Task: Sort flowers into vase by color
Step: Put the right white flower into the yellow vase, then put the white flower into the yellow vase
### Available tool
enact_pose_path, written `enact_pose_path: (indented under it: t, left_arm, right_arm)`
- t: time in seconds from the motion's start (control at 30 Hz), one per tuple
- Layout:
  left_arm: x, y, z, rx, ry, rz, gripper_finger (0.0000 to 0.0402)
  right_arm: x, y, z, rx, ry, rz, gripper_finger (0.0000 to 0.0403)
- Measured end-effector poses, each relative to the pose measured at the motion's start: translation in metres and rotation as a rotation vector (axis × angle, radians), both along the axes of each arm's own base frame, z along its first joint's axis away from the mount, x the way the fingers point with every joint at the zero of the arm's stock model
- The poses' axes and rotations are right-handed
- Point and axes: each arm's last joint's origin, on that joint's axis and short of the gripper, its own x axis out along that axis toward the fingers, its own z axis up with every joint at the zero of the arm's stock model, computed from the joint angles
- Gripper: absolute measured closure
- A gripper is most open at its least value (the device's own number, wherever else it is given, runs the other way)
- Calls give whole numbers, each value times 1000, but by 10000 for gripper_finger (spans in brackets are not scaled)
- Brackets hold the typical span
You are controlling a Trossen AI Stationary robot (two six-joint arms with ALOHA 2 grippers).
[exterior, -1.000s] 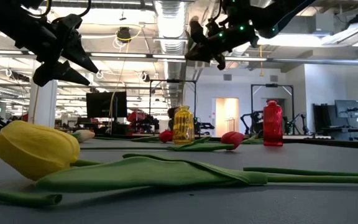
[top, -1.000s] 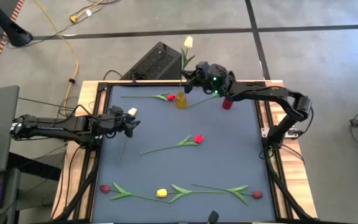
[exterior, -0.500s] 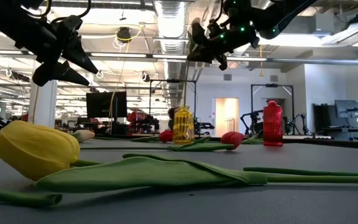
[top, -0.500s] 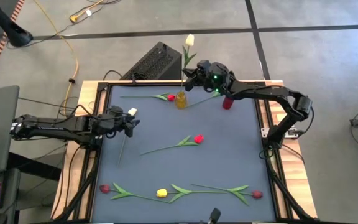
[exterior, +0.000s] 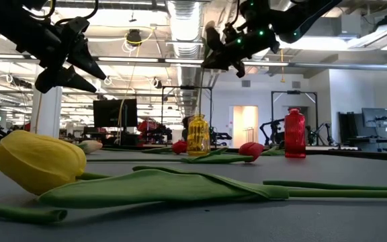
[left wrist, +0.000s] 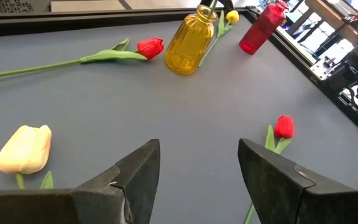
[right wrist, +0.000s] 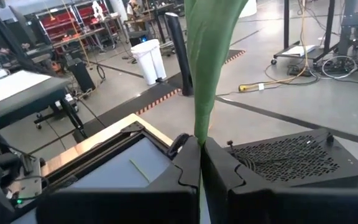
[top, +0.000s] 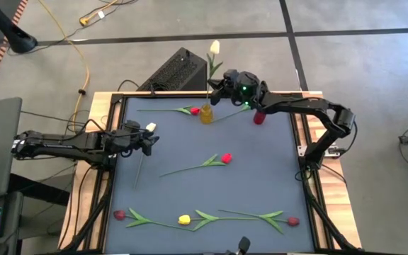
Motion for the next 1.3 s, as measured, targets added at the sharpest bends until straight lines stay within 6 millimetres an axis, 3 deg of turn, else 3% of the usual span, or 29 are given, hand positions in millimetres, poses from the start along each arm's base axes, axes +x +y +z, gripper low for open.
enact_pose_path:
  t: [0.83, 1.0, 1.3]
  left_arm:
    - [-1, 0, -2, -18, 14, -6, 196]
    - [-1, -1, -2, -23, 15, -15, 196]
    - [-3, -2, -6, -63, 59, -50, 196]
  right_arm:
    - [12, 22, -28, -4, 255, 97, 332]
    - [7, 26, -31, 51, 322, 137, 284]
    - [-13, 39, -30, 200, 455, 258, 164]
